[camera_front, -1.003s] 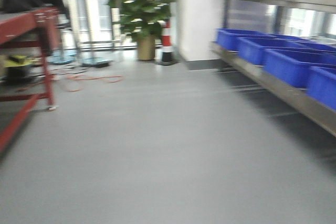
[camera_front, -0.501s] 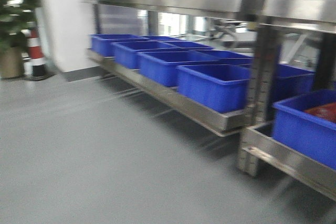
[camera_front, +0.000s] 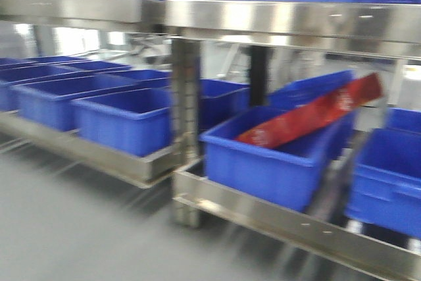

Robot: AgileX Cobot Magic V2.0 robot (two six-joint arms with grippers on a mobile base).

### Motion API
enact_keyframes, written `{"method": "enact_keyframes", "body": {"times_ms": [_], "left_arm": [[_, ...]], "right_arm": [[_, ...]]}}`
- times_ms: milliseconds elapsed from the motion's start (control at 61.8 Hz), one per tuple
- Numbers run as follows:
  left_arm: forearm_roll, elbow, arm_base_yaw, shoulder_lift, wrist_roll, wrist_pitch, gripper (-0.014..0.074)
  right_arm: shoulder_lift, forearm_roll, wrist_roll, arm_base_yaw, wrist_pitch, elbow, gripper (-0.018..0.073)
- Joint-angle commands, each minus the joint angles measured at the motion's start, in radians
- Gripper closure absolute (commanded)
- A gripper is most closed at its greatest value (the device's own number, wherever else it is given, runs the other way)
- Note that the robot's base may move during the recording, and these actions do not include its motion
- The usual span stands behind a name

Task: Place cylindrical capacitor in blue bin on shelf
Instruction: 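Drive the base away from the table to the shelf of blue bins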

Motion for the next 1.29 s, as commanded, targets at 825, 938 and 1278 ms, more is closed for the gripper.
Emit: {"method": "enact_keyframes", "body": {"times_ms": [825, 938, 1278], "left_arm": [[0.000, -0.001, -0.002, -0.003, -0.005, -0.022, 0.0707], [0.000, -0.001, -0.002, -0.003, -0.005, -0.022, 0.0707], [0.000, -0.001, -0.002, -0.003, -0.005, -0.022, 0.0707]], "right_arm": [[-0.001, -0.008, -0.004, -0.001, -0.025, 0.000, 0.0721], [-0.001, -0.008, -0.004, -0.001, -0.025, 0.000, 0.0721], [-0.001, -0.008, -0.004, -0.001, -0.025, 0.000, 0.0721]]}}
